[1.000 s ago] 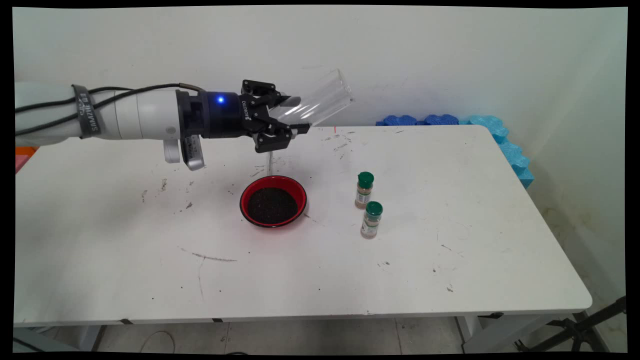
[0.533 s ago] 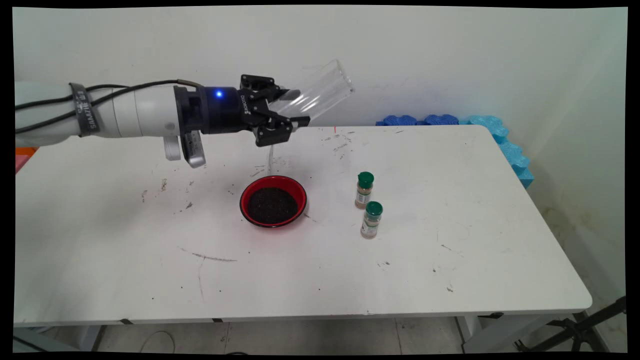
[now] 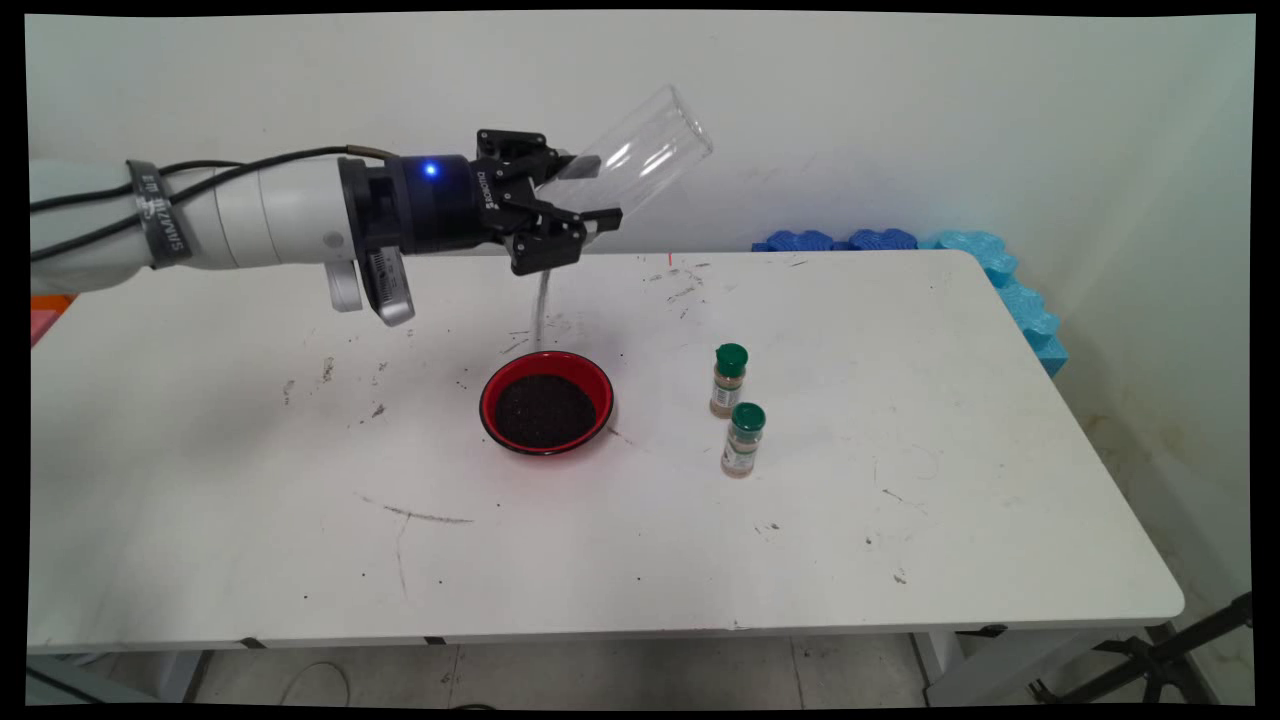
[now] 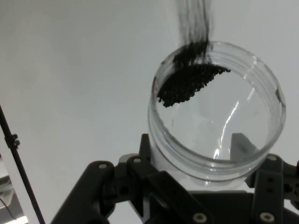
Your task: Pour the black seasoning powder in the red bowl
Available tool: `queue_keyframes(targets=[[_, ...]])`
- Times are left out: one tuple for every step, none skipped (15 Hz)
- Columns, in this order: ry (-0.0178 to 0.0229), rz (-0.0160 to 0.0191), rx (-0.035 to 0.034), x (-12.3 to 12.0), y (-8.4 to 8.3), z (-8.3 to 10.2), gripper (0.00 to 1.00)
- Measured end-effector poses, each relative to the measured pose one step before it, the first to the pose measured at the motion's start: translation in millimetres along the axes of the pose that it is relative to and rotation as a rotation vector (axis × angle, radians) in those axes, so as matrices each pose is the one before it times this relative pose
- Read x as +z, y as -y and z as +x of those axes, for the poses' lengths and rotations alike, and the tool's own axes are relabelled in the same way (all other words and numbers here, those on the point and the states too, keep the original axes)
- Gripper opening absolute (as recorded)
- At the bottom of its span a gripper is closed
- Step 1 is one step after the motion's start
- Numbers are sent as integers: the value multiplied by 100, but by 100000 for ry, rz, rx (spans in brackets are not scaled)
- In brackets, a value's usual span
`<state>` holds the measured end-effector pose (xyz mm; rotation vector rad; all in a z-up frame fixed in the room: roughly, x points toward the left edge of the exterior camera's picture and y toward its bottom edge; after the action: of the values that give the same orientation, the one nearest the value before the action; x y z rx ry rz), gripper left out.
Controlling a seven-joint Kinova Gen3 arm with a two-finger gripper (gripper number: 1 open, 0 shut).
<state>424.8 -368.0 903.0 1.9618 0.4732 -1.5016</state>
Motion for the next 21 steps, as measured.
queue_keyframes(targets=[[691, -239, -259, -37, -28, -76, 0], [619, -268, -242, -37, -38, -61, 0], [491, -214, -181, -27, -33, -45, 0], [517, -219, -177, -27, -43, -41, 0], [475, -197, -116, -28, -36, -48, 0], [390, -145, -88, -23, -28, -43, 0], [382, -112, -85, -29, -18, -41, 0], [322, -86, -39, -26, -15, -45, 0], [178, -45, 105, -17, -21, -26, 0], [22, 19, 291, -11, -15, -1, 0], [-43, 108, 793, -21, -24, -4, 0], [-214, 173, 1703, -14, -82, -13, 0], [-354, 362, 2262, 4, -113, -11, 0], [-360, 385, 2145, 5, -109, -4, 0], [-341, 718, 3007, 46, -121, -28, 0], [-399, 1063, 3792, 25, -107, -6, 0], [-229, 1021, 3810, 8, -74, -44, 0], [-142, 1240, 4964, 24, -125, 8, 0], [-153, 1552, 5735, 14, -102, 58, 0], [-36, 1394, 5125, -3, -62, 29, 0], [-30, 1903, 6475, -10, -53, 81, 0]])
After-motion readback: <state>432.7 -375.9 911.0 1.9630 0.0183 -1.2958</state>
